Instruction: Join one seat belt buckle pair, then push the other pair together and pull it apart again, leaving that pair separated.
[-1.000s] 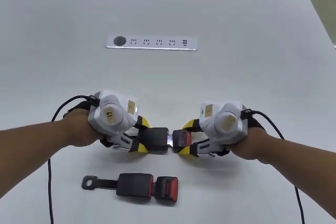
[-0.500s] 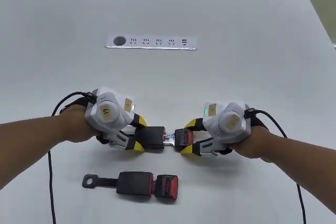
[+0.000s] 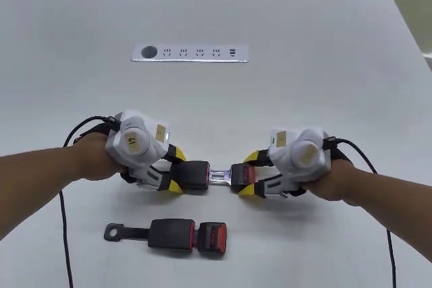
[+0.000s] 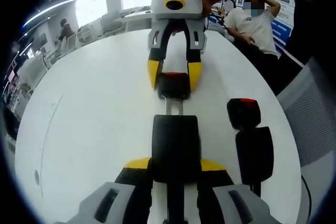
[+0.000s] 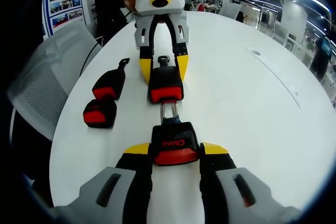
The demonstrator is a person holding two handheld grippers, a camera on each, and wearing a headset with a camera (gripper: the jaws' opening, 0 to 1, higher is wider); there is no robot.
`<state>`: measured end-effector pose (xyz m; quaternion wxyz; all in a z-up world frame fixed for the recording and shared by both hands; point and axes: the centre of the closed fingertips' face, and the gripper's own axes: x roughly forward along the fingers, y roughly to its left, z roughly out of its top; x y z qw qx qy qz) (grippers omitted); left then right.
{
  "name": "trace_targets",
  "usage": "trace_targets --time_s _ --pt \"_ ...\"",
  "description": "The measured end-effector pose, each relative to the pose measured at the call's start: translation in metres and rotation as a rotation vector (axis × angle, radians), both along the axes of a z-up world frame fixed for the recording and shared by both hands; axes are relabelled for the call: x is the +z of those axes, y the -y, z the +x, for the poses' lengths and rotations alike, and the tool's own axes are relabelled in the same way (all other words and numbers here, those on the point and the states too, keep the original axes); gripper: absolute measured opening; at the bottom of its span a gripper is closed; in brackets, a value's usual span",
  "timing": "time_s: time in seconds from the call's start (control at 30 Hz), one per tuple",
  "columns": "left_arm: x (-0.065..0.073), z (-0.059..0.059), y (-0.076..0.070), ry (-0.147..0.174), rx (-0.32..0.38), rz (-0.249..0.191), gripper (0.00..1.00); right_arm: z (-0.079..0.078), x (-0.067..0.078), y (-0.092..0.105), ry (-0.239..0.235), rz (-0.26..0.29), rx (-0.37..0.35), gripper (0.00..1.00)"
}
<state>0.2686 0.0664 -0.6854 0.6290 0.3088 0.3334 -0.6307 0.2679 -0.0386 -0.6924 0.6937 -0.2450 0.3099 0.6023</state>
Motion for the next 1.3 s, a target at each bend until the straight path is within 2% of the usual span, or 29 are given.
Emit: trace_targets --time_s 0.17,0.63,1.3 --pt "-0.001 0.000 0.000 0.000 0.001 0.002 0.33 0.001 -0.002 0.010 0.000 -0.001 -0.008 0.33" --pt "-0.002 -0.001 0.001 -0.001 -0.001 0.005 0.33 -0.006 0.003 0.037 -0.002 0.007 -0.028 0.33" --pt "-0.002 -0.003 0.000 -0.001 -0.009 0.016 0.33 -0.007 0.004 0.070 0.007 -0.023 -0.054 0.33"
